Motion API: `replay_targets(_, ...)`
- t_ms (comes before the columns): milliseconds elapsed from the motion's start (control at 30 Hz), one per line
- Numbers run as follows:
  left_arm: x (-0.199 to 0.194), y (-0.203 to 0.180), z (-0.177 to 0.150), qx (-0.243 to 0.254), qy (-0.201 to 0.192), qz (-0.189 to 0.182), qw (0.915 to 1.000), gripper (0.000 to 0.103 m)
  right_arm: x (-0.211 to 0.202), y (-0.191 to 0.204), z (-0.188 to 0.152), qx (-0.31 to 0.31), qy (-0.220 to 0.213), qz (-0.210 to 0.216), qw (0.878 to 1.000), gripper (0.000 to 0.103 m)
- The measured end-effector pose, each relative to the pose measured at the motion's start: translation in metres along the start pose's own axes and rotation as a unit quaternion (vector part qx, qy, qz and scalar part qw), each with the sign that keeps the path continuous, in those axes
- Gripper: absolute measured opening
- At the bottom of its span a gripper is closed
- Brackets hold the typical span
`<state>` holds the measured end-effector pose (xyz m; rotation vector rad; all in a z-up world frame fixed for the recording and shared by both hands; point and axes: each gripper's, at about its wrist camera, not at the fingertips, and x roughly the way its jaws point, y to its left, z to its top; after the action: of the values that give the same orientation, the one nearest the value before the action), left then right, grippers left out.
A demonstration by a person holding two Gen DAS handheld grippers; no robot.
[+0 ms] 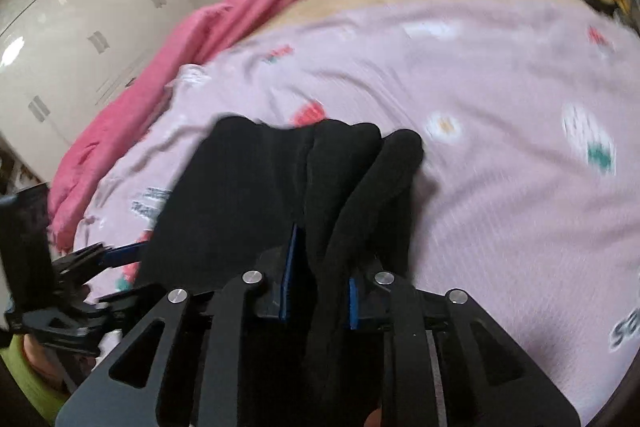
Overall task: Fold small clothes
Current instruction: 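Lift the sweater edge with both grippers and fold it over the other half, then open both grippers and release the folded sweater onto the bed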
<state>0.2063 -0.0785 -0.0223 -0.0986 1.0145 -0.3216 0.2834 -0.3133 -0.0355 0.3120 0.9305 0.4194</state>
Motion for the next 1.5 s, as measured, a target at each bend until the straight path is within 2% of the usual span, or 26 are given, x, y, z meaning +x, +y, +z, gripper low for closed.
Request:
replay_targets(67,0.001,-0.001,-0.002,-0.003,0.002,-0.002,1.0,0.079,0.0,-0.006,-0.004,0.019,-0.008,0.004,1.0,0.032)
replay_targets(133,0.0,-0.001,-0.004,-0.001,0.0,0.001,1.0,0.079,-0.004,-0.01,-0.008,0.033,-0.014,0.01,0.999,0.036)
replay_targets(167,-0.001,-0.001,-0.004,0.0,0.0,0.001,1.0,0.079,-0.007,-0.011,-0.01,0.042,-0.016,0.013,0.999,0.041)
replay_targets(233,-0.004,-0.001,-0.006,0.001,-0.003,0.003,1.0,0.079,-0.018,-0.012,-0.016,0.059,-0.025,0.034,0.997,0.047)
replay_targets(333,-0.009,-0.002,-0.01,0.001,-0.007,-0.001,1.0,0.079,-0.035,-0.004,-0.026,0.059,-0.031,0.05,0.997,0.072)
replay_targets(367,-0.011,-0.002,-0.012,0.0,-0.008,-0.001,1.0,0.079,-0.04,-0.001,-0.029,0.057,-0.032,0.052,0.997,0.073)
replay_targets(533,-0.017,-0.005,-0.02,-0.001,-0.013,-0.001,0.9999,0.079,-0.055,0.008,-0.045,0.046,-0.029,0.066,0.996,0.072)
replay_targets(600,-0.018,-0.006,-0.022,-0.005,-0.015,-0.002,0.9999,0.079,-0.054,0.009,-0.049,0.049,-0.021,0.068,0.996,0.055)
replay_targets(633,-0.019,-0.006,-0.023,-0.005,-0.015,-0.002,0.9999,0.079,-0.053,0.01,-0.051,0.047,-0.015,0.075,0.996,0.026)
replay_targets(667,-0.019,-0.006,-0.023,-0.006,-0.016,-0.001,0.9999,0.079,-0.054,0.01,-0.052,0.046,-0.017,0.073,0.996,0.021)
replay_targets(867,-0.025,-0.005,-0.024,-0.009,-0.017,-0.003,0.9998,0.079,-0.07,0.009,-0.053,0.04,-0.039,0.055,0.997,0.012)
replay_targets(1000,-0.028,-0.007,-0.027,-0.007,-0.016,-0.004,0.9998,0.08,-0.061,0.006,-0.061,0.035,-0.019,0.013,0.999,0.012)
replay_targets(1100,-0.029,-0.008,-0.029,-0.005,-0.015,0.0,0.9999,0.08,-0.057,0.006,-0.068,0.043,-0.018,0.0,0.999,0.017)
replay_targets(1167,-0.03,-0.008,-0.03,-0.005,-0.015,0.0,0.9999,0.08,-0.061,0.005,-0.072,0.05,-0.026,-0.01,0.998,0.036)
replay_targets(1300,-0.032,-0.008,-0.032,-0.004,-0.013,0.001,0.9999,0.08,-0.069,0.008,-0.08,0.055,-0.035,-0.013,0.998,0.041)
replay_targets(1367,-0.032,-0.009,-0.033,-0.004,-0.013,0.001,0.9999,0.08,-0.072,0.011,-0.082,0.051,-0.037,-0.024,0.998,0.052)
replay_targets(1500,-0.033,-0.01,-0.035,-0.002,-0.013,0.004,0.9999,0.084,-0.086,0.019,-0.08,0.038,-0.064,-0.049,0.996,0.057)
